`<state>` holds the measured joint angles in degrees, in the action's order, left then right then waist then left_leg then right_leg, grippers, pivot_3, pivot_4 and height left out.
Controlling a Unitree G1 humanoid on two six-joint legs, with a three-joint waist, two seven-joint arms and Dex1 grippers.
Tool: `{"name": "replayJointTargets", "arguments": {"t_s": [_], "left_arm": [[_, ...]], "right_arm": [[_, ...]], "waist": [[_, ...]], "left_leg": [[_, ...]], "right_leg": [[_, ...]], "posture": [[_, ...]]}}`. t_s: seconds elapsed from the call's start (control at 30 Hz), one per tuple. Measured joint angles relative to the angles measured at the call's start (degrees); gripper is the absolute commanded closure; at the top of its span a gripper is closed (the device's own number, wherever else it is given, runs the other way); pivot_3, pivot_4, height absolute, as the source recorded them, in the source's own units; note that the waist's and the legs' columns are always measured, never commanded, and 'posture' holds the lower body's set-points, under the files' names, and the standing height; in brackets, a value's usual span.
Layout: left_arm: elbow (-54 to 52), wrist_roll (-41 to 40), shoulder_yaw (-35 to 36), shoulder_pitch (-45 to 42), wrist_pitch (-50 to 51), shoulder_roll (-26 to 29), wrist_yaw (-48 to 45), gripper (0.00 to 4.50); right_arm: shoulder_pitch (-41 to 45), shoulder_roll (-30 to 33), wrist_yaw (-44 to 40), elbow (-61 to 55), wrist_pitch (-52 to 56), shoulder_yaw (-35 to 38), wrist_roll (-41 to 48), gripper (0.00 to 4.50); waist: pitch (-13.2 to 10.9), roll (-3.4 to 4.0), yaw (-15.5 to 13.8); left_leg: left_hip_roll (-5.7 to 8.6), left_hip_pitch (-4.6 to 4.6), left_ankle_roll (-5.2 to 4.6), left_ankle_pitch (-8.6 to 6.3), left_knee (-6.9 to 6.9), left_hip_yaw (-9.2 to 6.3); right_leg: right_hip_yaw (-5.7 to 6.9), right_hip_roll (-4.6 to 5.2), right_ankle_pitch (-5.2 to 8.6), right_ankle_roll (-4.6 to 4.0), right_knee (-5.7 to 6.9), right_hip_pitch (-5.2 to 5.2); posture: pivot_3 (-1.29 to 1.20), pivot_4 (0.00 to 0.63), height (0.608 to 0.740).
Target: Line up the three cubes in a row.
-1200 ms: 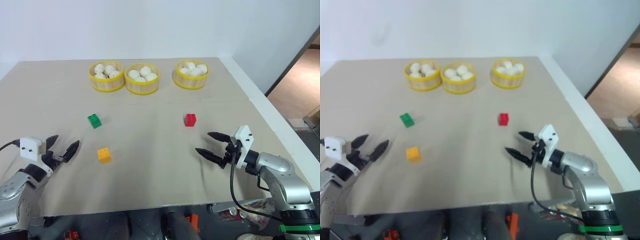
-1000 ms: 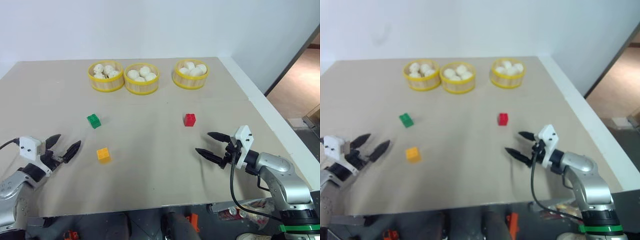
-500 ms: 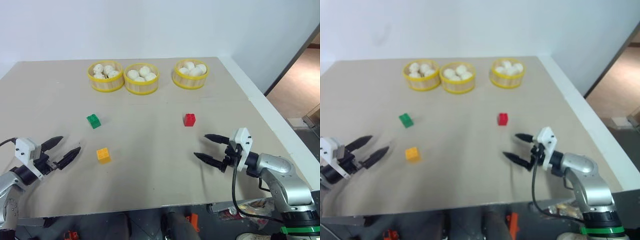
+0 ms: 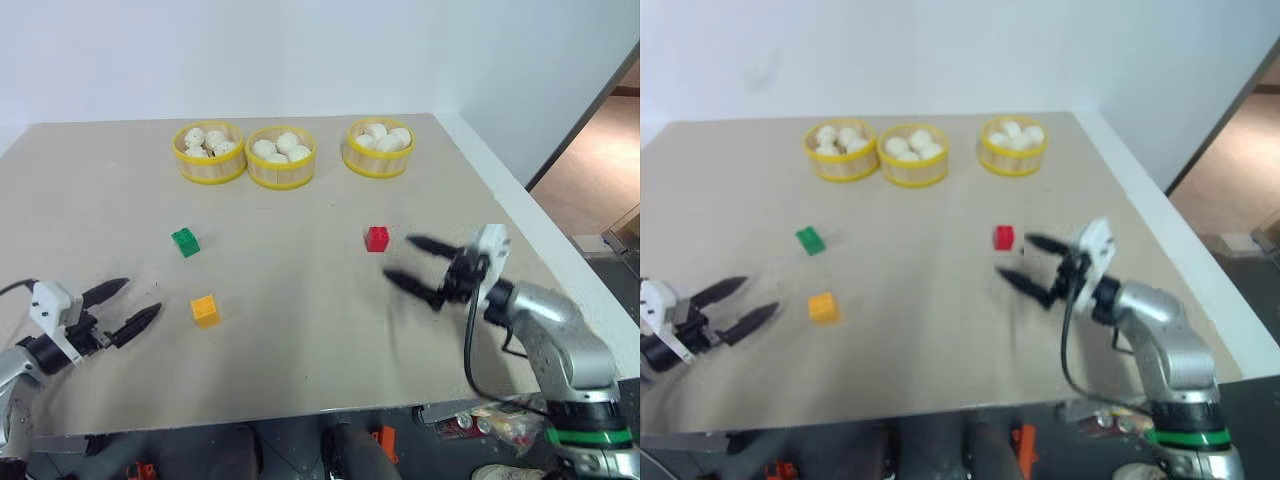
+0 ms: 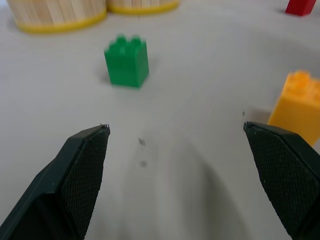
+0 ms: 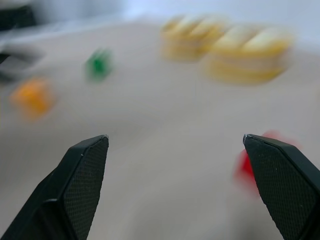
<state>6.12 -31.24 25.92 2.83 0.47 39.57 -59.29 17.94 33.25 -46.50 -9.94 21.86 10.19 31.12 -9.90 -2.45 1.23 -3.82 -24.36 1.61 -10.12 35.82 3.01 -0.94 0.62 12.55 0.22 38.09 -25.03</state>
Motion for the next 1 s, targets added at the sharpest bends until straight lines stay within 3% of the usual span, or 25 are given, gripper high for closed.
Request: {"name": "replayJointTargets", "arguments": {"t_s": [0.13,0.2,0.3,0.47,0.73,1.0], "left_arm": [[-13.0,-4.8,-0.1,-0.5,6.8,5.0,-0.6,0.03],[-22.1,-7.1,-3.9,-0.6,11.0,7.8,-2.6,0.03],[-27.0,-9.0,-8.8,-1.1,15.4,8.3,-3.7,0.03],[-28.8,-10.0,-16.7,-4.7,20.8,8.3,-5.3,0.03],[-26.8,-7.5,-20.6,-7.7,20.4,7.5,-8.2,0.03],[-21.4,-2.5,-21.5,-12.6,15.6,1.6,-4.9,0.03]], "right_arm": [[4.7,-2.2,3.6,0.8,-0.6,-1.1,-1.8,0.00],[8.4,-4.7,5.4,4.3,-1.2,-3.6,-4.4,0.00],[12.6,-6.4,8.3,9.8,-1.7,-5.9,-8.1,0.00],[16.8,-12.3,21.2,15.9,-0.7,-6.3,-15.1,0.00],[11.4,-16.2,30.5,8.9,3.9,-7.8,-19.3,0.00],[9.5,-20.2,35.8,9.7,5.9,-8.1,-21.5,0.00]], "waist": [[0.0,-0.07,-0.1],[0.1,-0.03,0.0],[0.0,-0.01,0.2],[0.1,-0.01,0.2],[0.1,0.00,0.2],[0.1,-0.01,0.2]], "left_leg": [[0.00,-0.05,0.00,0.00,-0.02,0.07],[0.05,-0.03,0.00,0.00,-0.03,0.18],[0.03,-0.01,0.00,0.00,-0.04,0.34],[-0.05,-0.06,-0.03,0.02,-0.09,0.04],[-0.05,-0.09,-0.02,0.01,-0.22,0.01],[-0.04,-0.09,-0.06,0.04,-0.05,0.00]], "right_leg": [[-0.01,0.06,0.08,0.04,-0.02,0.02],[-0.13,0.10,0.08,0.09,-0.02,0.01],[-0.24,0.04,0.05,0.14,-0.01,-0.05],[-0.19,-0.25,-0.07,0.19,0.05,-0.10],[-0.17,-0.26,0.01,0.22,0.06,-0.17],[-0.22,-0.28,-0.13,0.27,0.06,-0.10]], "posture": [[0.00,0.150,0.740],[0.00,0.150,0.740],[0.00,0.150,0.740],[0.00,0.150,0.740],[0.00,0.150,0.740],[0.00,0.150,0.740]]}}
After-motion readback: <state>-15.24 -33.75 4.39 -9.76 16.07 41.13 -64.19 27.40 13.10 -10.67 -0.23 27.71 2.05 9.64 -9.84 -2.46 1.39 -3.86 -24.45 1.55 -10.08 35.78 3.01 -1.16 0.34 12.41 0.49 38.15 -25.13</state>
